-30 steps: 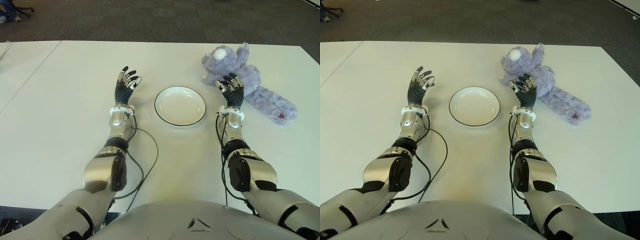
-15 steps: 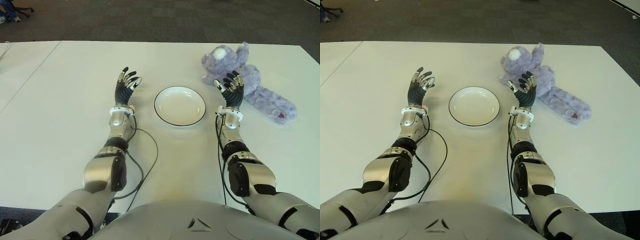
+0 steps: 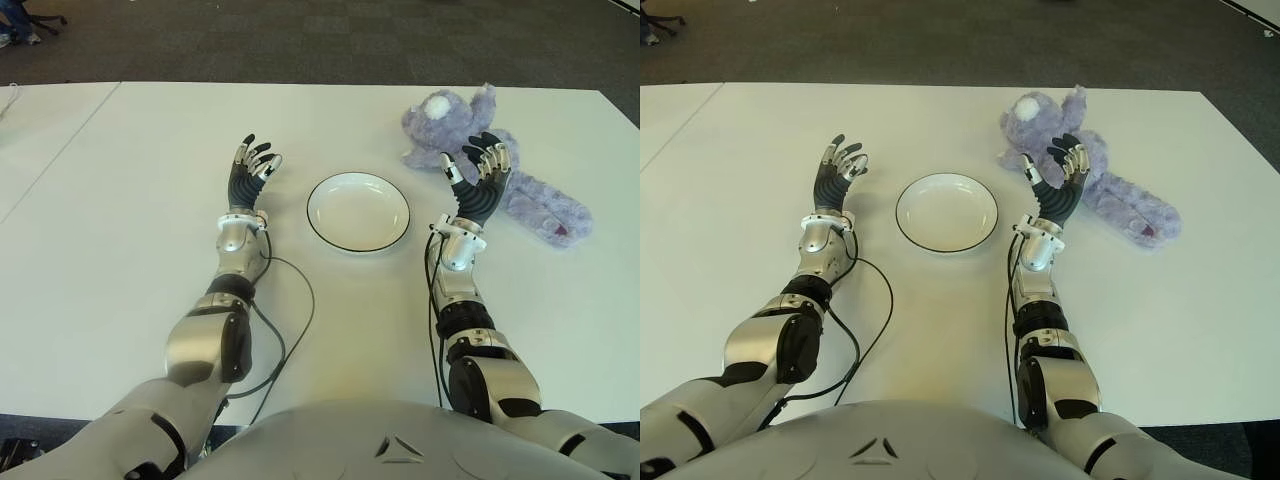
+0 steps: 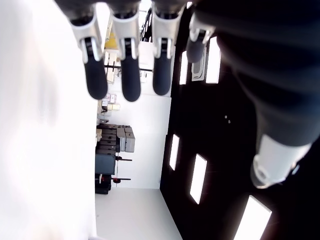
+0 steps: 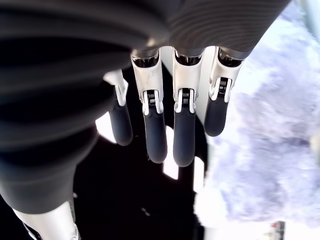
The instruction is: Put the doll into the plate.
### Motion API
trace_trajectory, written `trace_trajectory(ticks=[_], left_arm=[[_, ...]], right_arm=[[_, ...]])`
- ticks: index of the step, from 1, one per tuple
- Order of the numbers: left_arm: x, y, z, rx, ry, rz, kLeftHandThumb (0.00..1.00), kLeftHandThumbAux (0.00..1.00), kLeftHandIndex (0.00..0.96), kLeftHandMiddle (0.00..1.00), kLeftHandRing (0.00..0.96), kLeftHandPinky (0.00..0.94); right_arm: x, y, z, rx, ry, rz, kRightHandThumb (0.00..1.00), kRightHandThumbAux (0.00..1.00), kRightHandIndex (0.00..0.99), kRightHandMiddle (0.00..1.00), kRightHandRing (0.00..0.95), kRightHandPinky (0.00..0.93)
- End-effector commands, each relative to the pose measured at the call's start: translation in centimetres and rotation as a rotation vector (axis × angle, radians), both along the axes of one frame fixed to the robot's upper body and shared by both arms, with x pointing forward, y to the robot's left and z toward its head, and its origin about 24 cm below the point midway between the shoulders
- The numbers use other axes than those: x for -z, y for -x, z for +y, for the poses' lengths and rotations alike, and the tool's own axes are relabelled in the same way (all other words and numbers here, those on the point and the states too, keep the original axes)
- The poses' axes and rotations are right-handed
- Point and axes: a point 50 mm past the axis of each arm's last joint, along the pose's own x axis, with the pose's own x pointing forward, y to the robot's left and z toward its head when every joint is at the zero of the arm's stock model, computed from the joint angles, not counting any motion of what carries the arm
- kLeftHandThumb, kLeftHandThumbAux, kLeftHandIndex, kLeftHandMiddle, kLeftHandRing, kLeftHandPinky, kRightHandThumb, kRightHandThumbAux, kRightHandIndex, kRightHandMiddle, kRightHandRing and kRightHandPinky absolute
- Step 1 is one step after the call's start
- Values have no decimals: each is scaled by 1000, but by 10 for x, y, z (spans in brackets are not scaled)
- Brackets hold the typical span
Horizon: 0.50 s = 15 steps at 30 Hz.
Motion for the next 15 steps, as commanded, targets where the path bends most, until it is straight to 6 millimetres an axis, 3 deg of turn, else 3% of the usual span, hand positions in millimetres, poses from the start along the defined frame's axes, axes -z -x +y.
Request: trace_trajectory(ticks=[1,15], left_arm=[[107,106,5,-96,96,469,49,646,102,234,266,299],[107,105,6,-91,103,459,54,631,111,238,273,309]], right_arm=[[102,107,17,100,-74,385,89,753,262,346,343,324],[85,101,14,130,-71,258,90,712,257,329,340,341]])
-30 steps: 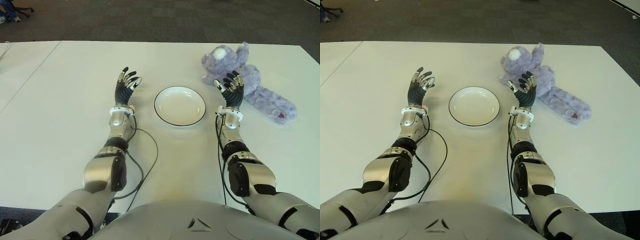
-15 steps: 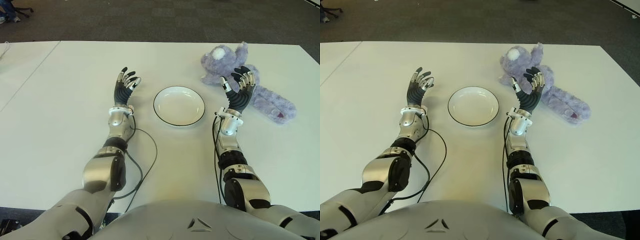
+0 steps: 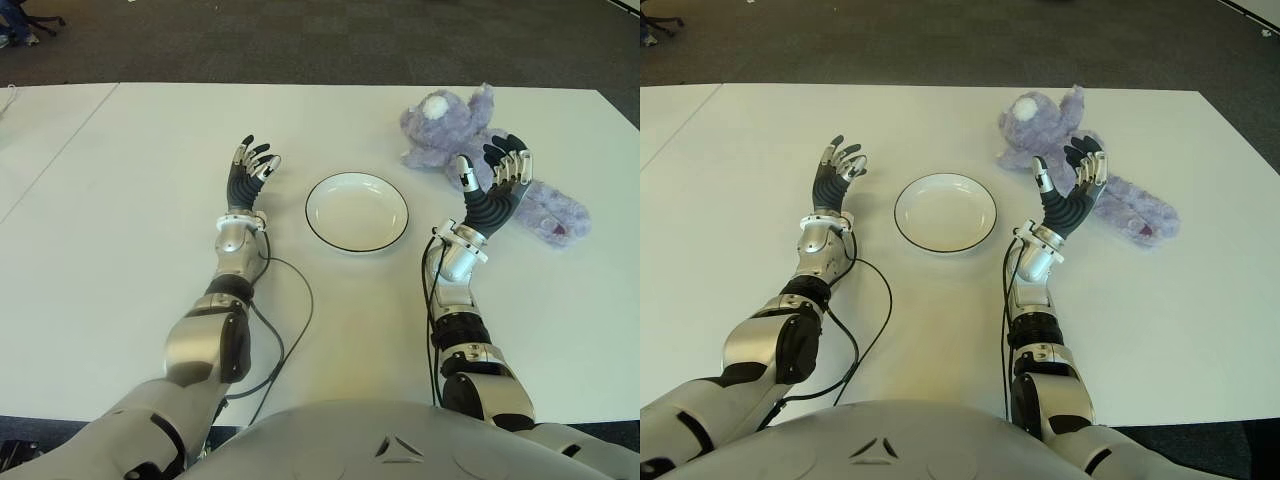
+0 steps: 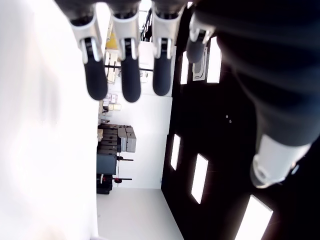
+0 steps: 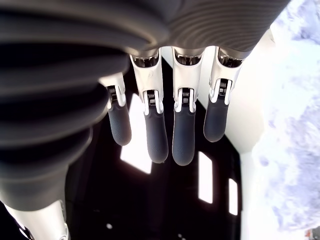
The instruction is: Put the doll into the plate.
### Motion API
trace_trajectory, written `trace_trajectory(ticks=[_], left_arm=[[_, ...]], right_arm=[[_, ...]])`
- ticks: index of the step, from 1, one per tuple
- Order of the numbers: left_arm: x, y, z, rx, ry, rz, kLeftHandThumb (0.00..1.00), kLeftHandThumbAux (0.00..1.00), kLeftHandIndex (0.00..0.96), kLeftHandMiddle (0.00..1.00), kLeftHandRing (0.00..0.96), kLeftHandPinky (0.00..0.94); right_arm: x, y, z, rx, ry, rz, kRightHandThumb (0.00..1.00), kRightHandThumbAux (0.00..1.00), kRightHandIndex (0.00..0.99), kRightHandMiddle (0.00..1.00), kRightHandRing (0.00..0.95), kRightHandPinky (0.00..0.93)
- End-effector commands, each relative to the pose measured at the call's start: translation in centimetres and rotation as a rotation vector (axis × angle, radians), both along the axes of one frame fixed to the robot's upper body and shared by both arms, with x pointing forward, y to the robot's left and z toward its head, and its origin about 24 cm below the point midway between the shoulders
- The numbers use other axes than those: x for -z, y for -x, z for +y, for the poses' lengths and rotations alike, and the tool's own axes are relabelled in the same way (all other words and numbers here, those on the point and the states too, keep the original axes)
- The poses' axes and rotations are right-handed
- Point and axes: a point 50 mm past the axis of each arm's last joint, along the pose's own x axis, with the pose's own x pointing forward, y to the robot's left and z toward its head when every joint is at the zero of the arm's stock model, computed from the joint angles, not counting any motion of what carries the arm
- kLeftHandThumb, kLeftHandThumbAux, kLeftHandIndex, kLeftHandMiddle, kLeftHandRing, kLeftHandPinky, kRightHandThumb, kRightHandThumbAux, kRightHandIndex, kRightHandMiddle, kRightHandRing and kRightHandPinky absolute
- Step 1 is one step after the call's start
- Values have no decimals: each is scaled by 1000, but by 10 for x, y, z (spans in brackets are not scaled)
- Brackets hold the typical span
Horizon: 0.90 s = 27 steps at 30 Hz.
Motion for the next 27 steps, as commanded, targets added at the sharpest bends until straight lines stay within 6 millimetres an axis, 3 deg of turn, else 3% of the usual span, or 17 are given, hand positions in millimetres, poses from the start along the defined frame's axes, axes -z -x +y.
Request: trace_trajectory(ticks=[1,6,10,18,27], left_arm=[[106,105,4,-90,106,453,54,631,111,238,274,309],[106,105,5,-94,111,455,55,636,109,239,272,300],[106,105,5,-94,109,455,55,637,109,240,272,299],[106,105,5,-89,112,457,51,639,113,240,274,301],[106,103,4,-85,111,463,61,635,115,239,276,312]], right_arm=[[95,81,11,39,-37,416,91,711,257,329,340,341],[67,70,16,9,27,329,133,701,239,294,309,306],[62,71,15,-8,66,322,159,691,225,266,287,283],[16,62,-17,107,435,322,190,644,120,124,105,70],[-18,48,-34,218,600,345,147,620,67,76,51,30]])
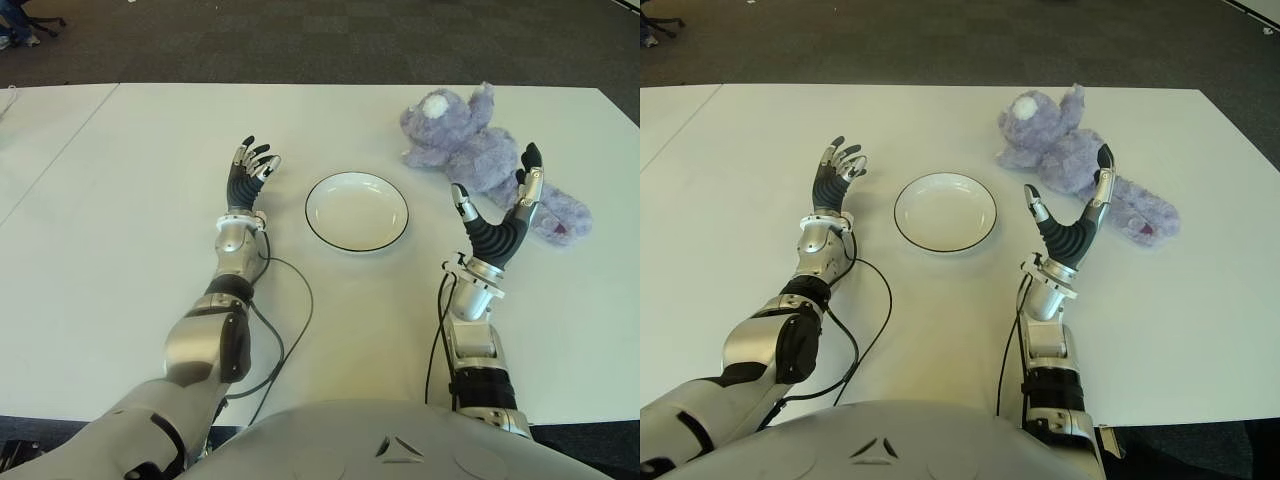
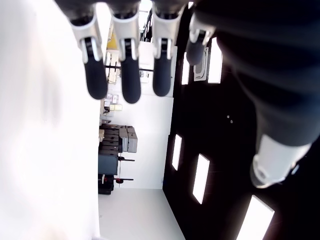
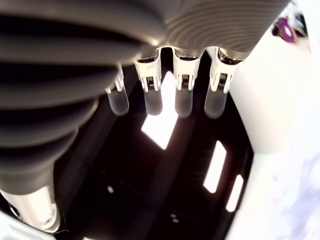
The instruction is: Put the doll into the plate.
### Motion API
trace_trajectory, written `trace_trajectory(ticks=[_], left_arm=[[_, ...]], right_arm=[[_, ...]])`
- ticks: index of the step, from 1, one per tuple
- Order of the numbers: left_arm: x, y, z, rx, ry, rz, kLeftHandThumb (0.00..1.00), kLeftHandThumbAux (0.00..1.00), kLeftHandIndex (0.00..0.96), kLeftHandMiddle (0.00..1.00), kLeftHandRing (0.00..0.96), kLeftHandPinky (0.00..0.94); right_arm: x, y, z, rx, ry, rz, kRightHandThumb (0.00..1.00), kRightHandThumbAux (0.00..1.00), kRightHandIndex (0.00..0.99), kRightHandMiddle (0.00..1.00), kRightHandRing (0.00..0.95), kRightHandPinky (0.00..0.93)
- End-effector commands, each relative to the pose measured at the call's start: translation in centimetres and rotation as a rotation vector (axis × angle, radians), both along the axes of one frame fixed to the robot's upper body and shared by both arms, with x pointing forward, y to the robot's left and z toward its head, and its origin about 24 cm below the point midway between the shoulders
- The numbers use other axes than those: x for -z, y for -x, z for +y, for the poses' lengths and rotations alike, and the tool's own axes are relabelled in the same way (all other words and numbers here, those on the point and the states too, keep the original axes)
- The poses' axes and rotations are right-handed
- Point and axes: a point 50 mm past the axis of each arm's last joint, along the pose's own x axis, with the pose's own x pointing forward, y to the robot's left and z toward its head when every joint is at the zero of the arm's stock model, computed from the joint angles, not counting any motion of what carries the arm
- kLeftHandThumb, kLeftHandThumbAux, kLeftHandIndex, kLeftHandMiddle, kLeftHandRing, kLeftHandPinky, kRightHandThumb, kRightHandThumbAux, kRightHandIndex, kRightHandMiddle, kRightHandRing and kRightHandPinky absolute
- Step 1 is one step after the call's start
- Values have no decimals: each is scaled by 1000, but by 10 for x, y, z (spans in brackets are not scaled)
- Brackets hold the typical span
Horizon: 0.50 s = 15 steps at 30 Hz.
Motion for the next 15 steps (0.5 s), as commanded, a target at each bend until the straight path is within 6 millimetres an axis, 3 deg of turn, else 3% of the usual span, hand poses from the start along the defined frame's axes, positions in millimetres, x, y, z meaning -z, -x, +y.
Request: trace_trajectory(ticks=[1,6,15], left_arm=[[104,103,3,-84,109,451,61,633,115,239,276,310],[104,102,4,-77,109,452,61,629,115,239,274,304],[104,101,5,-76,116,455,69,637,119,240,276,314]], right_arm=[[-10,-1,-19,122,169,129,144,615,64,73,47,25],[-24,-11,-25,198,257,119,102,570,59,56,34,31],[-28,-18,-35,254,365,181,65,520,78,62,40,60]])
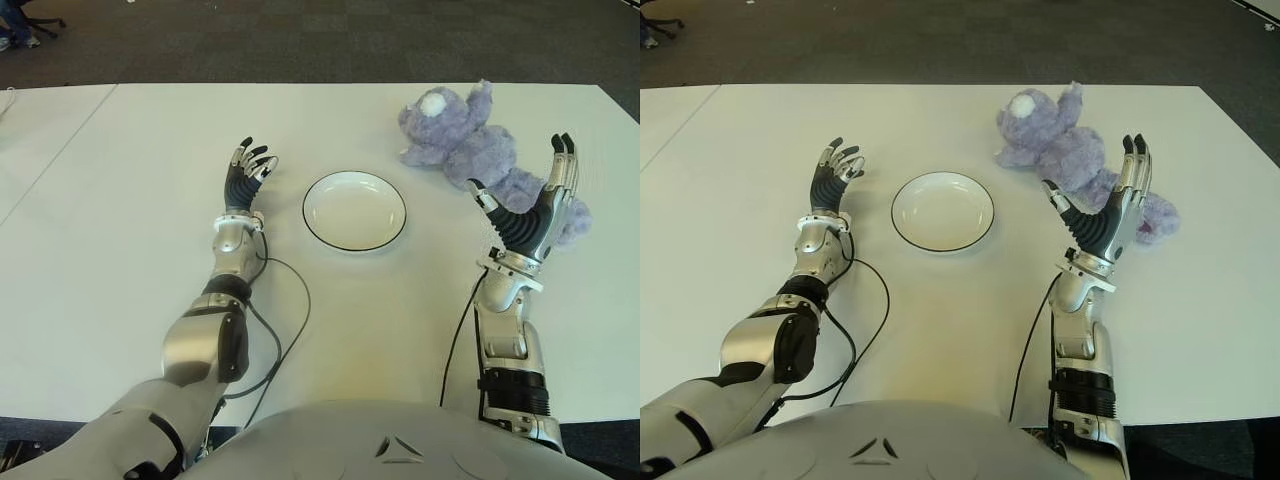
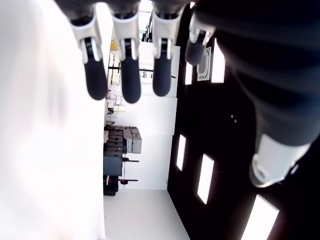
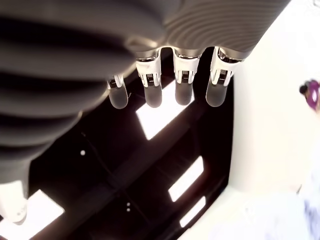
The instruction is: Put the doll into the plate.
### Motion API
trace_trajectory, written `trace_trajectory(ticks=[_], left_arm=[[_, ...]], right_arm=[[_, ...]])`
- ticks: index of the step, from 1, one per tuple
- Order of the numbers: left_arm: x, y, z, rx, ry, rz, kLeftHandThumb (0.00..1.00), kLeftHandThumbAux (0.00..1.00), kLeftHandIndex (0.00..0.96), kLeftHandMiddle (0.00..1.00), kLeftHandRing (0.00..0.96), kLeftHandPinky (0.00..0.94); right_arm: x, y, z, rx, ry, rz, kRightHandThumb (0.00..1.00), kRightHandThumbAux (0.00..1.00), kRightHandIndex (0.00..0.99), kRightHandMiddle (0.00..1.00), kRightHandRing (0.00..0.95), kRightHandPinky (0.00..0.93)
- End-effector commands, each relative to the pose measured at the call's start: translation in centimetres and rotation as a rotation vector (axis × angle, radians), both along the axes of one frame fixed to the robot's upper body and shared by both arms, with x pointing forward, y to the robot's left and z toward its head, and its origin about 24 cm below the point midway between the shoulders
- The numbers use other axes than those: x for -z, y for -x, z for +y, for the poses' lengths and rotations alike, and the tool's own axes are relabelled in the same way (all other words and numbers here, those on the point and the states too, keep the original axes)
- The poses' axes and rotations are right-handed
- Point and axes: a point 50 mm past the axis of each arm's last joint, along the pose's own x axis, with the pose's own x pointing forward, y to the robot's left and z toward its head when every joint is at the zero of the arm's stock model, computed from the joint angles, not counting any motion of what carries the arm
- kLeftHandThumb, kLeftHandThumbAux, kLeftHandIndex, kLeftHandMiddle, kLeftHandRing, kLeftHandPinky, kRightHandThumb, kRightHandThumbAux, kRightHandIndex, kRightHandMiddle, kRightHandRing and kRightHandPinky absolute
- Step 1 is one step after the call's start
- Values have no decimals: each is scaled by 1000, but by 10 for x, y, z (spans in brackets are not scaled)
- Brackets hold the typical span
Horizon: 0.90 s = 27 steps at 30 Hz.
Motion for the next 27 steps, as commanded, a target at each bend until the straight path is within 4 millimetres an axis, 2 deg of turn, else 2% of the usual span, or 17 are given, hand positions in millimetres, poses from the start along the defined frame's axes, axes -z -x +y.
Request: trace_trajectory(ticks=[1,7,12,16,21,27], left_arm=[[103,101,1,-72,122,444,67,634,121,239,272,303],[104,101,0,-58,115,456,54,622,117,237,265,287],[104,101,-1,-58,116,458,52,618,114,235,261,282],[104,101,-2,-64,122,463,48,613,110,232,256,273],[104,100,-2,-62,112,466,46,619,105,225,251,281],[104,100,-4,-60,112,467,44,624,101,223,252,281]], right_arm=[[-9,-9,-9,62,102,71,69,510,83,61,43,73],[-16,-14,-23,29,161,166,96,516,84,42,45,95],[-20,-16,-38,7,206,224,93,527,76,18,24,60],[-26,-18,-57,1,288,288,79,531,59,0,7,52],[-34,-22,-77,30,372,340,102,536,52,0,16,94],[-57,-27,-97,73,477,412,132,527,47,0,1,63]])
